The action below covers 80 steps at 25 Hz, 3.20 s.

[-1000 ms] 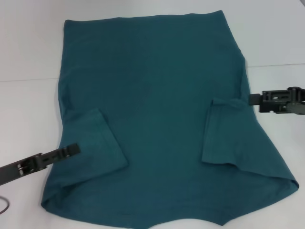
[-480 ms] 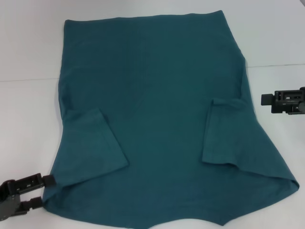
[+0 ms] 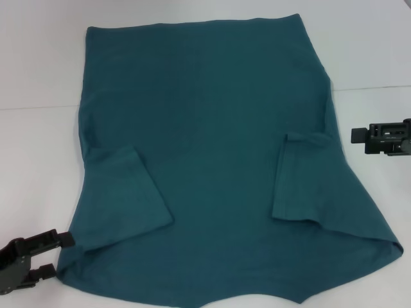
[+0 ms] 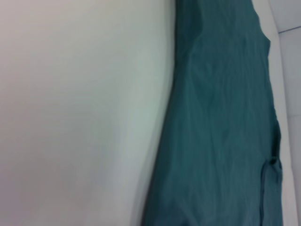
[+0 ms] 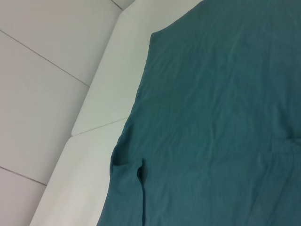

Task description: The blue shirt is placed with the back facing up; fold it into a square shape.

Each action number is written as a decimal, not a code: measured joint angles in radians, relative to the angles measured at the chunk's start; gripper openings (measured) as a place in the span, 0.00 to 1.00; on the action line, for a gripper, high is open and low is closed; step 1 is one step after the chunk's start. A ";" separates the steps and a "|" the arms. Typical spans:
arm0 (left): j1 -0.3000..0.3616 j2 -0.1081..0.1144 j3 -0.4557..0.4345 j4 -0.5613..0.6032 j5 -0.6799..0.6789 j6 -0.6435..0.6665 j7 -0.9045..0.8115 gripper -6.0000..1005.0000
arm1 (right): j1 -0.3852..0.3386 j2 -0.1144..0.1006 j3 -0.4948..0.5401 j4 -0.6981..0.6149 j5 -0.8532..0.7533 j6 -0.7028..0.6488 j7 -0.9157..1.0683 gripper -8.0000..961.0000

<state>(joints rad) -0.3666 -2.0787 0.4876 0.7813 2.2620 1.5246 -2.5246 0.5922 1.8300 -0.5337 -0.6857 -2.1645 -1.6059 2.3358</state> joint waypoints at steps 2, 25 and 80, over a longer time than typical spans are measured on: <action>-0.001 0.000 0.000 -0.003 0.004 -0.011 0.000 0.96 | -0.001 0.000 0.000 0.000 0.000 0.000 0.000 0.79; -0.073 -0.007 0.051 -0.076 0.041 -0.050 0.010 0.96 | 0.000 0.002 0.000 0.000 0.003 0.000 -0.005 0.79; -0.128 -0.004 0.052 -0.088 0.033 -0.031 0.076 0.03 | -0.032 -0.058 0.012 -0.067 -0.368 -0.072 0.115 0.79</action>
<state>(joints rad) -0.4949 -2.0827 0.5391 0.6937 2.2954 1.4937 -2.4483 0.5606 1.7718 -0.5215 -0.7523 -2.5321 -1.6778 2.4504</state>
